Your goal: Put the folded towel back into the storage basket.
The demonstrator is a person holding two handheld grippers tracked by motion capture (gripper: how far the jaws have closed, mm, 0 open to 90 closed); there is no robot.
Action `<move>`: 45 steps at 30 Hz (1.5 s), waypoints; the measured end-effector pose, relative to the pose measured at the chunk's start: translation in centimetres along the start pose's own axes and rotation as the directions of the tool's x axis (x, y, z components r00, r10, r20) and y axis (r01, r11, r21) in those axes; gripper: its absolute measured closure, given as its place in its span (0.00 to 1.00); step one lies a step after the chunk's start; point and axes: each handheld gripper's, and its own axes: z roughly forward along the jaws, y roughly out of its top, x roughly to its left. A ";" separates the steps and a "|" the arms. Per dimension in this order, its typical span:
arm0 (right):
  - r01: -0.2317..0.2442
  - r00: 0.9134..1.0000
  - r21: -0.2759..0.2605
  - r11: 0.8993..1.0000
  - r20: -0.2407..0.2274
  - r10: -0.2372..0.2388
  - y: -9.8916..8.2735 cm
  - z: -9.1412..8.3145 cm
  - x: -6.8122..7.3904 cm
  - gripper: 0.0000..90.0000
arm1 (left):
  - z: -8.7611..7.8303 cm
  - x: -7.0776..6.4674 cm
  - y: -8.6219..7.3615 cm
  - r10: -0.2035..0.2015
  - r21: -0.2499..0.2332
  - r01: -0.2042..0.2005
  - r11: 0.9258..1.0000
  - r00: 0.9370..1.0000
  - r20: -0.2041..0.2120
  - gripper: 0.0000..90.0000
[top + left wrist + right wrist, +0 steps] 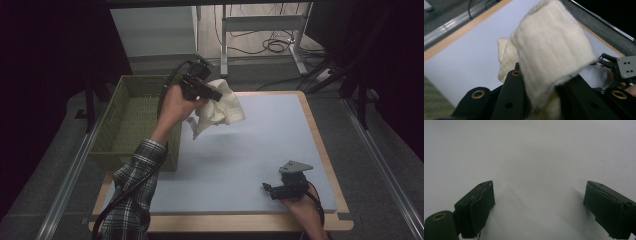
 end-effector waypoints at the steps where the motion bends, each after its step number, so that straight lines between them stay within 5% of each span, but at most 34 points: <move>1: 0.000 1.000 0.000 1.000 -0.001 0.000 0.0 0.0 0.0 0.11 | 0.6 -0.1 -0.1 0.002 0.000 -0.002 1.000 1.000 0.003 0.89; 8: 0.000 1.000 -0.001 1.000 0.000 0.000 0.0 0.0 0.0 0.11 | 4.6 -0.6 -1.1 0.007 0.010 -0.008 1.000 0.999 0.037 0.87; 13: 0.002 1.000 -0.001 1.000 0.001 -0.002 0.0 0.0 0.0 0.11 | 8.3 -1.1 -3.1 0.023 0.042 -0.024 0.999 0.999 0.034 0.84; 23: 0.000 1.000 -0.001 1.000 0.001 0.000 0.0 0.0 0.0 0.11 | 12.5 -1.8 -7.1 0.020 0.072 -0.023 0.997 0.999 0.044 0.80; 28: 0.002 1.000 -0.001 1.000 0.001 -0.002 0.0 0.0 0.0 0.11 | 15.1 -2.8 -9.9 0.057 0.120 -0.061 0.991 0.998 0.036 0.71; 30: 0.000 1.000 -0.001 1.000 0.001 0.000 0.0 0.0 0.0 0.11 | 15.8 -3.1 -10.8 0.050 0.123 -0.055 0.991 0.998 0.045 0.58; 36: -0.002 1.000 0.002 1.000 -0.001 0.002 0.0 0.0 0.0 0.12 | 15.9 -3.3 -12.3 0.063 0.098 -0.069 0.993 0.996 0.055 0.20; 45: -0.011 1.000 0.013 1.000 -0.022 0.011 1.3 0.1 -0.6 0.20 | 12.1 -3.5 -13.3 0.067 0.049 -0.066 0.997 0.998 -0.015 0.15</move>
